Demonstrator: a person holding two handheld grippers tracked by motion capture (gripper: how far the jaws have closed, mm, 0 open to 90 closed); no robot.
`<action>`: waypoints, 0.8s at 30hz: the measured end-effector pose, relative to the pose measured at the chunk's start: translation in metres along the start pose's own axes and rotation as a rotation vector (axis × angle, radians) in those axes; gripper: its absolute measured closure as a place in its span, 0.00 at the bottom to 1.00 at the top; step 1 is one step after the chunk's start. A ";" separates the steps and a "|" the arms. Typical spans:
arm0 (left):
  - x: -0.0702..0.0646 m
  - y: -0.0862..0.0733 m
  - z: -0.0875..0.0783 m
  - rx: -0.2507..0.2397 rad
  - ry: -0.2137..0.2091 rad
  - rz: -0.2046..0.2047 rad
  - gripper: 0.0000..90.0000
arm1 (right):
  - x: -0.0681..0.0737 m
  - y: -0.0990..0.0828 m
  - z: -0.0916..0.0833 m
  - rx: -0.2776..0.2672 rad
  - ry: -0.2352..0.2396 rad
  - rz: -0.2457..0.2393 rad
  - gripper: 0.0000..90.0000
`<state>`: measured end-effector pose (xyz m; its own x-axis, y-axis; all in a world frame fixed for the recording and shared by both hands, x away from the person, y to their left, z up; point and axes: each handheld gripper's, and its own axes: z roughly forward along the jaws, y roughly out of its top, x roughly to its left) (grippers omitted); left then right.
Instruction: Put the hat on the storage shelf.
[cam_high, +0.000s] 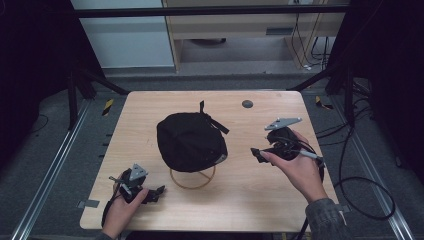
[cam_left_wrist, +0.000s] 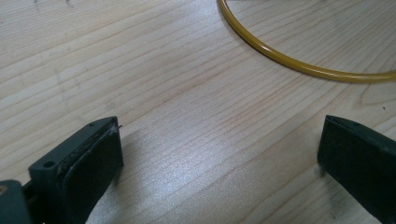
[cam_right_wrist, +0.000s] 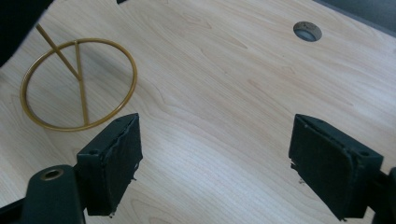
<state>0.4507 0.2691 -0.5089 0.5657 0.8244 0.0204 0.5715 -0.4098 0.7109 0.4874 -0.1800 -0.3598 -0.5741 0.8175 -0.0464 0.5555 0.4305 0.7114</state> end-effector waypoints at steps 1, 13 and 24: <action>0.000 0.000 0.000 0.000 0.000 0.000 0.00 | 0.000 -0.002 0.001 -0.002 0.000 0.002 0.19; 0.000 0.000 0.000 0.000 0.001 0.000 0.00 | -0.003 -0.017 0.005 0.002 0.005 0.032 0.17; 0.000 0.000 0.000 0.000 0.001 0.001 0.00 | -0.005 -0.031 0.010 -0.008 0.007 0.051 0.06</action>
<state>0.4503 0.2689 -0.5088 0.5658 0.8243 0.0216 0.5710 -0.4106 0.7109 0.4792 -0.1942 -0.3887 -0.5492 0.8357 -0.0048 0.5793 0.3848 0.7185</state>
